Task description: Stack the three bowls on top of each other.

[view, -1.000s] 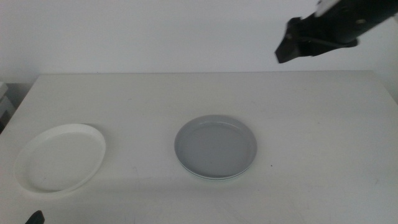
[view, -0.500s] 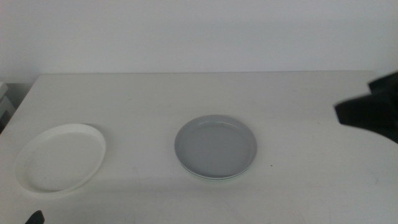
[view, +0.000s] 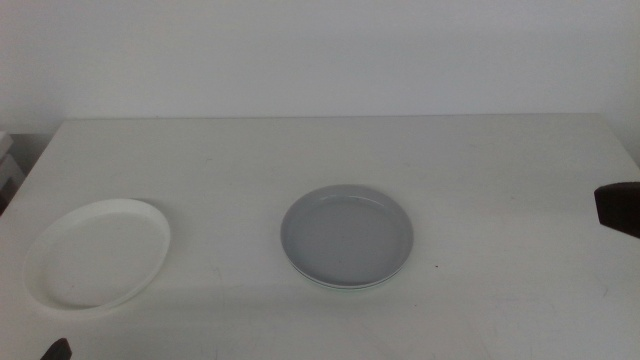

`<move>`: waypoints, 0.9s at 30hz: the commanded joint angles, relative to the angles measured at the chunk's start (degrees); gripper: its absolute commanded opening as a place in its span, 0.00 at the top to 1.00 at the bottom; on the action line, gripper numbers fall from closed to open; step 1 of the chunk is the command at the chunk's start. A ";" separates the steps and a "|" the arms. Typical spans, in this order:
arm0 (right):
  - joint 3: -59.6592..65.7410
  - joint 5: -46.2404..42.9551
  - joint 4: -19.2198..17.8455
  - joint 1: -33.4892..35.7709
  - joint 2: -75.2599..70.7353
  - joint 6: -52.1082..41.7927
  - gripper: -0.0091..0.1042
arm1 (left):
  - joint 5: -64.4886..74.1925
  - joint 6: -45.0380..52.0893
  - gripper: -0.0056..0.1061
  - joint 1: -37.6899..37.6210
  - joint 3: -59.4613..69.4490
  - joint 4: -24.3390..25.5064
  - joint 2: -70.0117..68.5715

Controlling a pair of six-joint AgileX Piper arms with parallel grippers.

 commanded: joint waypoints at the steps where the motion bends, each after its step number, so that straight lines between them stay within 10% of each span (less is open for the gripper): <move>1: -1.33 -2.20 1.57 -0.41 -0.11 0.10 0.39 | -4.57 -0.68 0.18 0.00 -0.26 -0.06 -0.78; 11: -1.33 -1.46 1.47 -0.41 -0.11 -0.07 0.39 | -4.57 -0.68 0.18 0.00 -0.26 -0.06 -0.78; 27: -1.33 -1.46 1.47 -0.41 -0.05 -0.07 0.39 | 16.12 -2.69 0.18 0.05 -36.63 -0.87 32.24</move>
